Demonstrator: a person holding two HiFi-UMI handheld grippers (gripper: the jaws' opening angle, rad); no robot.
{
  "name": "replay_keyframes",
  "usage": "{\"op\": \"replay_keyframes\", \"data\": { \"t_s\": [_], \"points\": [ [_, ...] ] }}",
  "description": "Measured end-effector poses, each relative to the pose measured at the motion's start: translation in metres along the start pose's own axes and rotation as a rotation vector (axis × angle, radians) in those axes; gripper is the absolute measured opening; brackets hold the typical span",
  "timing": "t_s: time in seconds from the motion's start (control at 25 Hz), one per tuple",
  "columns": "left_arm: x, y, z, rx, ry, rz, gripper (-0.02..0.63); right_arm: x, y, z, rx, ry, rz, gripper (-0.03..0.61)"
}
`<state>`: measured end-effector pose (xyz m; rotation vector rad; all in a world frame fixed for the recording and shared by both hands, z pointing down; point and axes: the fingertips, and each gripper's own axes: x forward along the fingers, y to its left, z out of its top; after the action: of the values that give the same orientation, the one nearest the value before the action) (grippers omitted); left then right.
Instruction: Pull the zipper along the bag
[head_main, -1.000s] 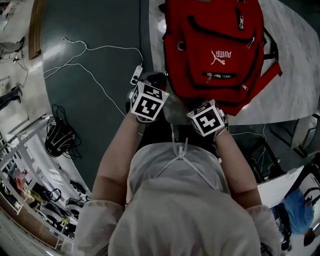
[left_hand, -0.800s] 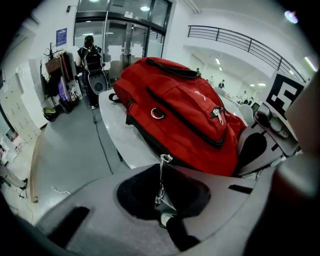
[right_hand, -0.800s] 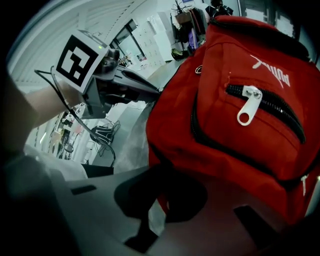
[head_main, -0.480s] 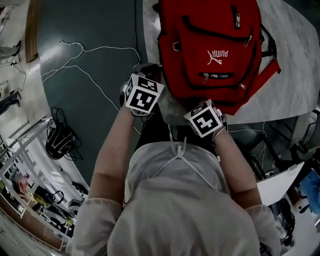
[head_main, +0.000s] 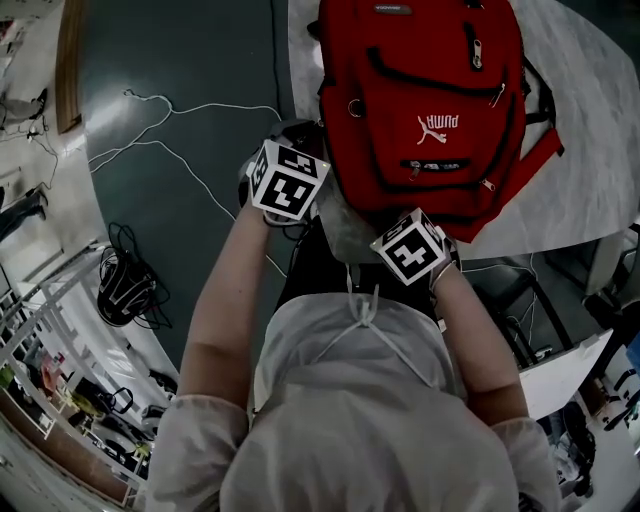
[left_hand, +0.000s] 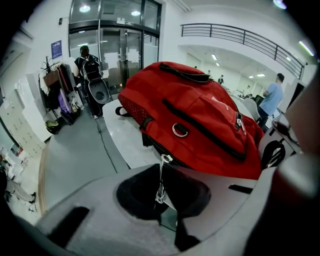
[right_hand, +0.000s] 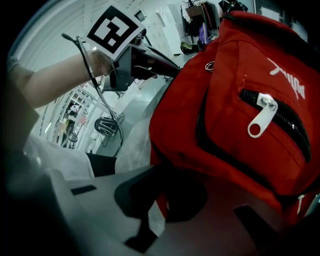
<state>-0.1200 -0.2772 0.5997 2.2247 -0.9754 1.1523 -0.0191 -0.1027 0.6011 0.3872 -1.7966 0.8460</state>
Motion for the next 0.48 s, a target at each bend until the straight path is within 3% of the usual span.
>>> {"op": "replay_keyframes", "data": {
  "t_s": [0.48],
  "points": [
    [0.016, 0.025, 0.024, 0.004, -0.017, 0.002, 0.029, 0.001, -0.002, 0.002, 0.010, -0.012, 0.001, 0.026]
  ]
}}
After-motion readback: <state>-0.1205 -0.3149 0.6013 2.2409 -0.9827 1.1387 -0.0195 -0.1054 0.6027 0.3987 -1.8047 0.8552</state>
